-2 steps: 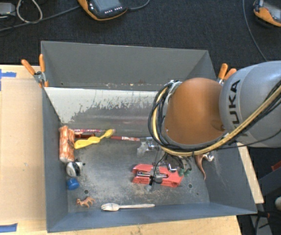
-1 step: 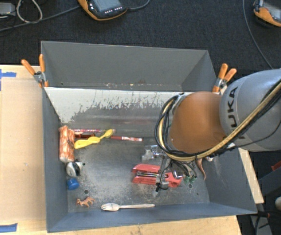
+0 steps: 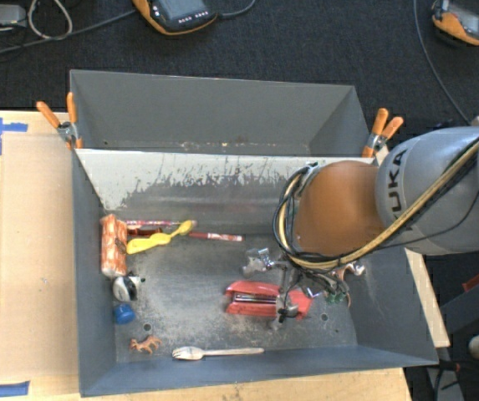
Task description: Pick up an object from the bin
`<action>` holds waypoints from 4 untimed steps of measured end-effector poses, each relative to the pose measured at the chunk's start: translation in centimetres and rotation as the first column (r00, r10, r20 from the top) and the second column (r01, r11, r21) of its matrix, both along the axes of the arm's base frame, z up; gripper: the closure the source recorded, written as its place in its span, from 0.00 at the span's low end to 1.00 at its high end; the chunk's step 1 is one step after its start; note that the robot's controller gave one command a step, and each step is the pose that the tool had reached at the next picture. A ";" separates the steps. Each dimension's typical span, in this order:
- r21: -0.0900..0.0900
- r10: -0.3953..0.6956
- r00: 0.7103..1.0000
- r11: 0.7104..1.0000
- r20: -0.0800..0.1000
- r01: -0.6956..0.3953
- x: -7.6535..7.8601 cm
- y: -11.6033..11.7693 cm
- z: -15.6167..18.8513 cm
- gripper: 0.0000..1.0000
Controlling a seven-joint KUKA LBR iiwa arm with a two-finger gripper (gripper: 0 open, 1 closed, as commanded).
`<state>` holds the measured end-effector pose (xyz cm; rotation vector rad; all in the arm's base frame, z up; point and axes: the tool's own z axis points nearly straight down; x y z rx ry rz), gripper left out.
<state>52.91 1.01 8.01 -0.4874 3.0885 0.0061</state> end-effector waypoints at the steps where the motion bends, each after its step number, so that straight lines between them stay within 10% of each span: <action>1: -0.003 -0.083 0.996 0.997 -0.020 0.083 -1.1 0.7 -1.0 1.00; 2: -0.003 -0.083 0.996 0.997 -0.020 0.083 -1.1 0.7 -1.0 1.00; 4: -0.002 0.006 1.000 1.000 -0.029 -0.006 -1.1 0.1 13.9 1.00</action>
Offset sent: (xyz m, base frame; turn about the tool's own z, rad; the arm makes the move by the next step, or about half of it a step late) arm 0.0000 0.0000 0.0000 0.0000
